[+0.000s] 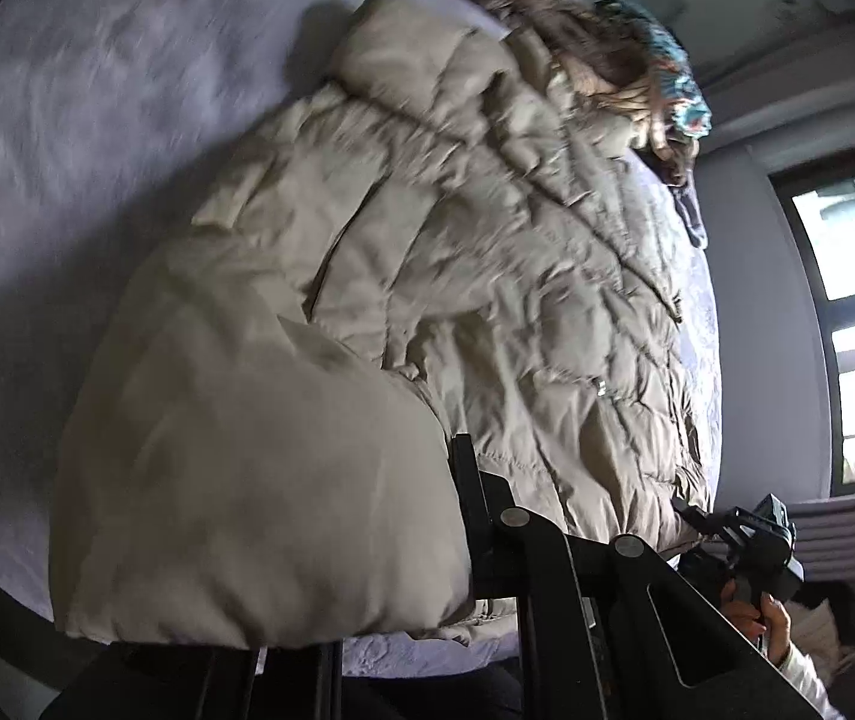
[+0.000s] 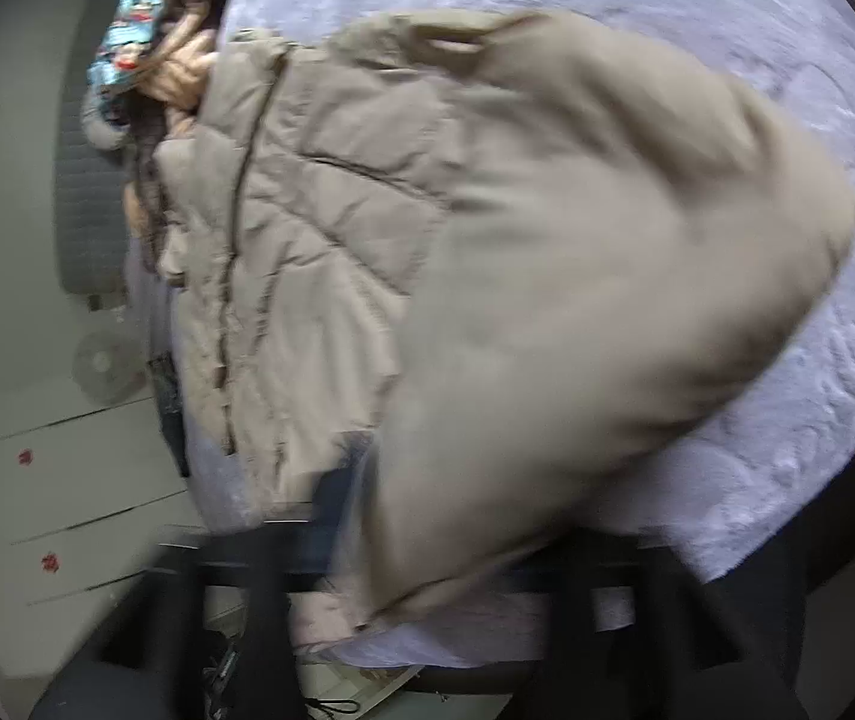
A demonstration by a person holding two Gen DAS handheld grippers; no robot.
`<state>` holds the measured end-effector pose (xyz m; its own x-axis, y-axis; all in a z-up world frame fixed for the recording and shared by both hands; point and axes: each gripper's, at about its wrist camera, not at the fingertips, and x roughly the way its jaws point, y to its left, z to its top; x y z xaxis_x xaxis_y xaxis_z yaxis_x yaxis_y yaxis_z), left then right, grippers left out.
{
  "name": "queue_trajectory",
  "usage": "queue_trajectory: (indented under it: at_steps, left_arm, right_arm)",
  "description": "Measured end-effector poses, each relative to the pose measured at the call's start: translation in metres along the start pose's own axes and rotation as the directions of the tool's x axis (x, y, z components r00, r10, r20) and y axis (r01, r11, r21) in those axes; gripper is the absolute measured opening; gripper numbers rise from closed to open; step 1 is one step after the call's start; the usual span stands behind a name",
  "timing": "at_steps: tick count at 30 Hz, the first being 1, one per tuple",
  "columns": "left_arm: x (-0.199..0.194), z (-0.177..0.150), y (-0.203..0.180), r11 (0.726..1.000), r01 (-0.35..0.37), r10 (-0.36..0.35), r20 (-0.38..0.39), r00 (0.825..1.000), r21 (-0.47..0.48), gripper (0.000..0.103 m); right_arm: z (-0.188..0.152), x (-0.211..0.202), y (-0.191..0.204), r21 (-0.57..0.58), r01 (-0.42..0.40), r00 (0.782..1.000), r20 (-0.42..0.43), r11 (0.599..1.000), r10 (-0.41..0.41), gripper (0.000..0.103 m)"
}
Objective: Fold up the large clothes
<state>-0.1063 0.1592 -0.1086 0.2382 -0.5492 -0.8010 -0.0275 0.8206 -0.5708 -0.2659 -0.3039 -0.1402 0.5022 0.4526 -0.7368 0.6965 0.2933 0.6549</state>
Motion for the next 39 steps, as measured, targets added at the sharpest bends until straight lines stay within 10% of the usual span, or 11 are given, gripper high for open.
queue_trajectory:
  at_steps: [12,28,39]
  left_arm:
    - [-0.042,0.067,-0.067,0.99,-0.063,0.042,0.162,0.986,0.125,0.016]
    - [-0.044,0.201,-0.148,0.972,-0.22,0.171,0.386,0.906,0.086,0.016]
    - [0.023,0.289,-0.132,0.956,-0.262,0.218,0.275,0.936,0.131,0.016]
  right_arm:
    - [0.035,-0.032,0.111,-0.377,0.005,0.999,0.048,0.926,0.014,0.008]
    - [0.152,-0.02,0.287,-0.654,-0.045,0.995,0.041,0.755,0.095,0.008]
    - [0.211,0.045,0.337,-0.648,0.013,0.997,0.07,0.762,0.042,0.008]
